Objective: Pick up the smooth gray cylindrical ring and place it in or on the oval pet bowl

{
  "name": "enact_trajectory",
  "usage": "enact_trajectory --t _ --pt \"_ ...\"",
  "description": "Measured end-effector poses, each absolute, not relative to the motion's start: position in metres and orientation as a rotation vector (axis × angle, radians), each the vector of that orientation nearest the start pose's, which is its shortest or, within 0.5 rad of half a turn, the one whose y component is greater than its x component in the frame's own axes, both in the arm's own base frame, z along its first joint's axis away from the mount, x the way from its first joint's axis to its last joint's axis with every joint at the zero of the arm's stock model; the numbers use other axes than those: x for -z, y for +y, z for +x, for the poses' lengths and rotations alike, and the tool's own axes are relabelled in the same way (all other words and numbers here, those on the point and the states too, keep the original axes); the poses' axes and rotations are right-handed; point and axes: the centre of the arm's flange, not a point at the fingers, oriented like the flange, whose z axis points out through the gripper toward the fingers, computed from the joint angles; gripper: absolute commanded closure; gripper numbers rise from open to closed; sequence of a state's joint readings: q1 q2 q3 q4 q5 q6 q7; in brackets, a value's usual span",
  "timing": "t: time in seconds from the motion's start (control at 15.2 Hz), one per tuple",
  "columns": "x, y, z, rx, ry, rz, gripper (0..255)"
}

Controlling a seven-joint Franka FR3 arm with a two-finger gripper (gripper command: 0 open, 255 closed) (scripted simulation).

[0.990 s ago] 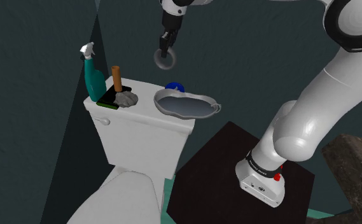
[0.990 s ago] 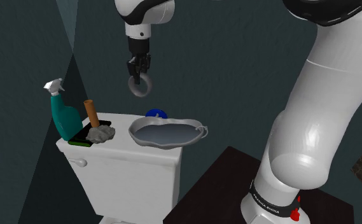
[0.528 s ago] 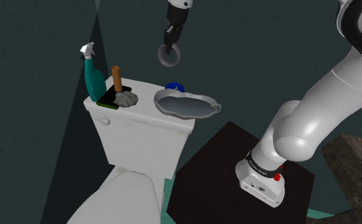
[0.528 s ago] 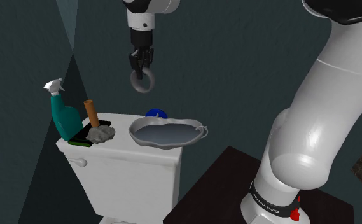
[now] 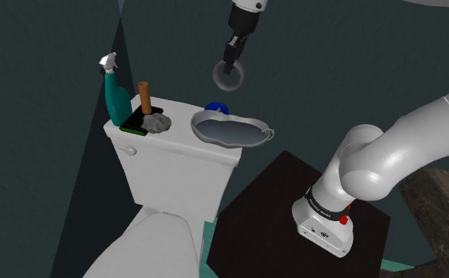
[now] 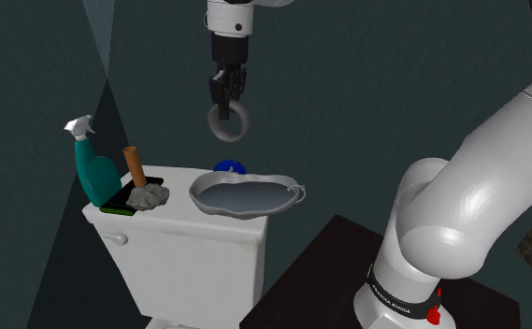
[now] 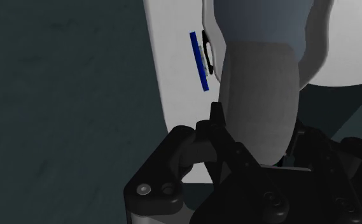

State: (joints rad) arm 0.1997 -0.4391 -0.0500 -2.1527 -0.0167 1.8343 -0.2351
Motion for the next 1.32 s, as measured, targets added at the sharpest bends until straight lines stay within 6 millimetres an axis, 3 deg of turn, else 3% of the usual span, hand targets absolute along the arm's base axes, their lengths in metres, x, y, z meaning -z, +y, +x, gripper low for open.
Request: enact_trajectory --t 0.26,0.4,1.32 --pt "-0.594 0.068 0.372 0.189 -0.609 -3.076 255" --pt "-0.593 0.069 0.358 0.189 -0.609 -3.077 255" --pt "-0.521 0.070 0.354 0.187 -0.609 -3.077 255"
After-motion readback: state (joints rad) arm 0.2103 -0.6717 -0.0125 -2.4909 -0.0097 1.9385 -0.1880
